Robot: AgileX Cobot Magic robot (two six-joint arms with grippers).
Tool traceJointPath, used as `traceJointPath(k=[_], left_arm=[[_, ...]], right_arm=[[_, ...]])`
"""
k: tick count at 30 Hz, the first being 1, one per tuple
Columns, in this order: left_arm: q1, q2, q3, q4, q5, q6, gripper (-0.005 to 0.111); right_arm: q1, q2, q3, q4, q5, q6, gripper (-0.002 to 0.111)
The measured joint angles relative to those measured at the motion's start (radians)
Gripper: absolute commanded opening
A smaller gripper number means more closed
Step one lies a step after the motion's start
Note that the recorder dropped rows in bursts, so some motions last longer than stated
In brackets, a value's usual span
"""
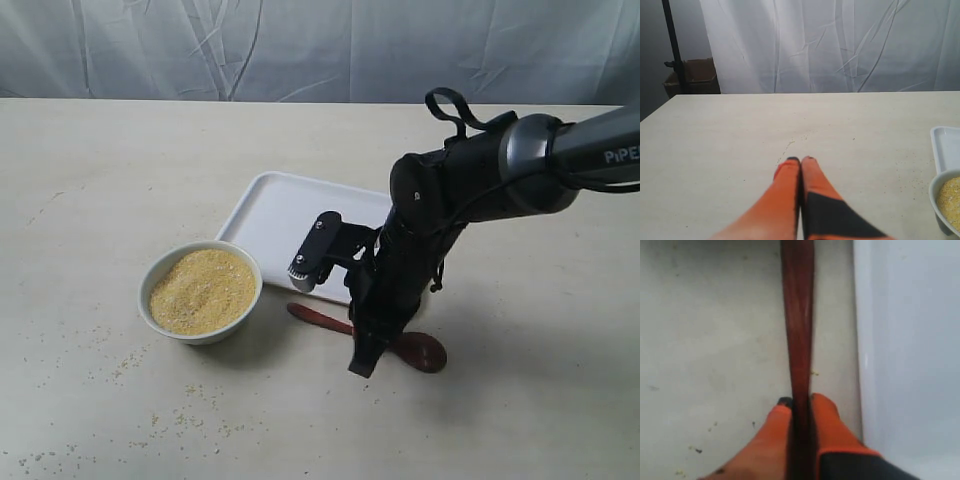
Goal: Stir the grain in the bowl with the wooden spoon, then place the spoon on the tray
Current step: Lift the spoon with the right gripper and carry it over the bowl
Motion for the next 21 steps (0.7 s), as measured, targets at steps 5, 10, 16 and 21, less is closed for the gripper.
traceJointPath(k=[5, 10, 16, 21], left_arm=[[0.0, 0.0, 0.0, 0.0, 0.0, 0.0, 0.0], [0.0, 0.0, 0.0, 0.0, 0.0, 0.0, 0.0], [0.0, 0.0, 0.0, 0.0, 0.0, 0.0, 0.0], [0.0, 0.0, 0.0, 0.0, 0.0, 0.0, 0.0]], right_arm=[[0.0, 0.0, -0.016, 0.01, 0.016, 0.021, 0.0], [0.0, -0.05, -0.105, 0.013, 0.118, 0.069, 0.0], [0.0, -0.154, -0.19, 0.104, 0.164, 0.08, 0.0], [0.0, -0.169, -0.192, 0.327, 0.066, 0.08, 0.0]])
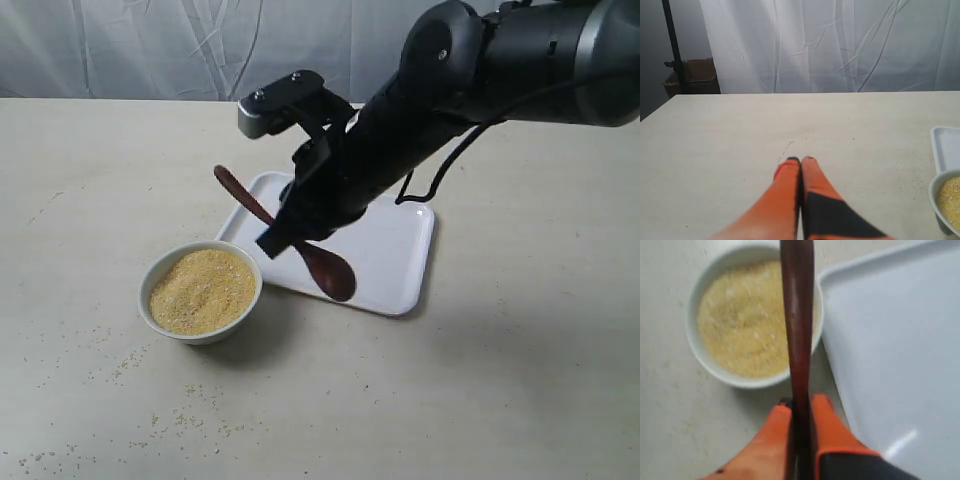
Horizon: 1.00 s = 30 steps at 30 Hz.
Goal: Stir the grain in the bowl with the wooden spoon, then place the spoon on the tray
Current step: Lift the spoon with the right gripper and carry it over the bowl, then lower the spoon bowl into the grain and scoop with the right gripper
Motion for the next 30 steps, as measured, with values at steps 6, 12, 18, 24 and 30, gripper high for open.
traceJointPath(k=[6, 12, 18, 24, 30], left_arm=[[0.0, 0.0, 0.0, 0.0, 0.0, 0.0, 0.0], [0.0, 0.0, 0.0, 0.0, 0.0, 0.0, 0.0], [0.0, 0.0, 0.0, 0.0, 0.0, 0.0, 0.0], [0.0, 0.0, 0.0, 0.0, 0.0, 0.0, 0.0], [0.0, 0.0, 0.0, 0.0, 0.0, 0.0, 0.0]], right_arm=[[0.0, 0.045, 0.0, 0.376, -0.127, 0.002, 0.0], [0.016, 0.131, 0.0, 0.574, -0.214, 0.002, 0.0], [0.08, 0.189, 0.0, 0.609, -0.359, 0.002, 0.0], [0.123, 0.233, 0.0, 0.654, -0.474, 0.002, 0.0], [0.159, 0.259, 0.0, 0.662, -0.534, 0.002, 0.026]])
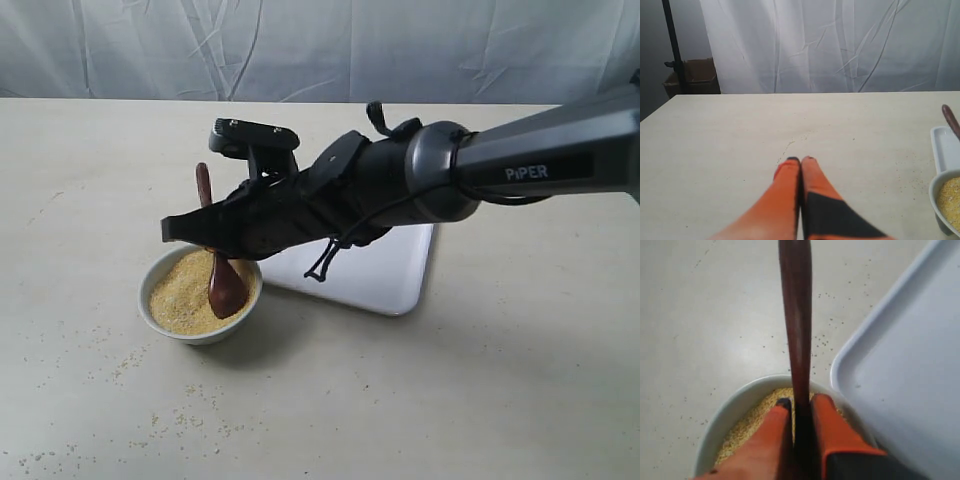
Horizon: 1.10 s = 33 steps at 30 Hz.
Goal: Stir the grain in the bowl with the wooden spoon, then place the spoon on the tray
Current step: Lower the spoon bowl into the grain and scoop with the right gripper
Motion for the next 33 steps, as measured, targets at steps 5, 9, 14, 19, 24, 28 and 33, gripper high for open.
traceJointPath(k=[5, 9, 14, 19, 24, 28, 33], left_arm=[[0.0, 0.0, 0.0, 0.0, 0.0, 0.0, 0.0], [0.0, 0.0, 0.0, 0.0, 0.0, 0.0, 0.0], [0.0, 0.0, 0.0, 0.0, 0.0, 0.0, 0.0], [0.0, 0.0, 0.0, 0.0, 0.0, 0.0, 0.0], [0.0, 0.0, 0.0, 0.0, 0.0, 0.0, 0.0], [0.0, 0.0, 0.0, 0.0, 0.0, 0.0, 0.0], [0.0, 0.0, 0.0, 0.0, 0.0, 0.0, 0.0]], right_arm=[[0.008, 0.0, 0.0, 0.002, -0.012, 0.0, 0.044], [0.008, -0.005, 0.0, 0.002, -0.016, 0.0, 0.045], [0.008, -0.065, -0.008, -0.019, -0.031, 0.0, 0.045], [0.014, -0.078, -0.113, -0.117, 0.048, 0.061, 0.044], [0.041, -0.04, -0.27, -0.488, 0.205, 0.315, 0.036], [0.064, 0.013, -0.431, -0.967, 0.546, 0.666, 0.036], [0.072, 0.038, -0.574, -1.36, 0.756, 0.966, 0.036]])
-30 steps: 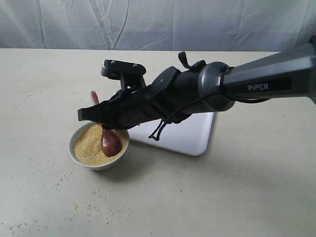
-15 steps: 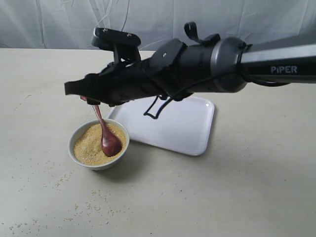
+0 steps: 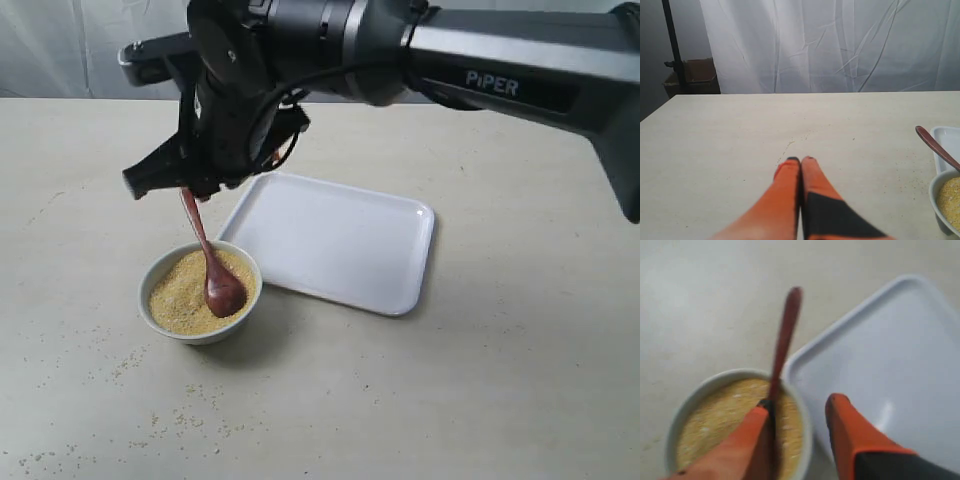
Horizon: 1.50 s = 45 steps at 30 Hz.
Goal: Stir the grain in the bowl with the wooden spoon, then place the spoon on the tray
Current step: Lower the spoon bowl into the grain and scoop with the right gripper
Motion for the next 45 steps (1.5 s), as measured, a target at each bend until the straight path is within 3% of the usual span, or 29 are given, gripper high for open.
traceJointPath(k=[4, 8, 12, 17, 40, 45], left_arm=[[0.0, 0.0, 0.0, 0.0, 0.0, 0.0, 0.0], [0.0, 0.0, 0.0, 0.0, 0.0, 0.0, 0.0], [0.0, 0.0, 0.0, 0.0, 0.0, 0.0, 0.0], [0.0, 0.0, 0.0, 0.0, 0.0, 0.0, 0.0], [0.0, 0.0, 0.0, 0.0, 0.0, 0.0, 0.0], [0.0, 0.0, 0.0, 0.0, 0.0, 0.0, 0.0]], right_arm=[[0.087, 0.036, -0.059, -0.305, 0.089, 0.116, 0.036], [0.173, 0.102, -0.111, -0.481, 0.113, 0.279, 0.036], [0.197, 0.178, -0.161, -0.522, 0.063, 0.4, 0.038], [0.201, 0.256, -0.195, -0.564, 0.031, 0.509, 0.059], [0.205, 0.38, -0.203, -0.751, -0.013, 0.726, 0.054], [0.205, 0.387, -0.204, -0.755, -0.013, 0.728, 0.048]])
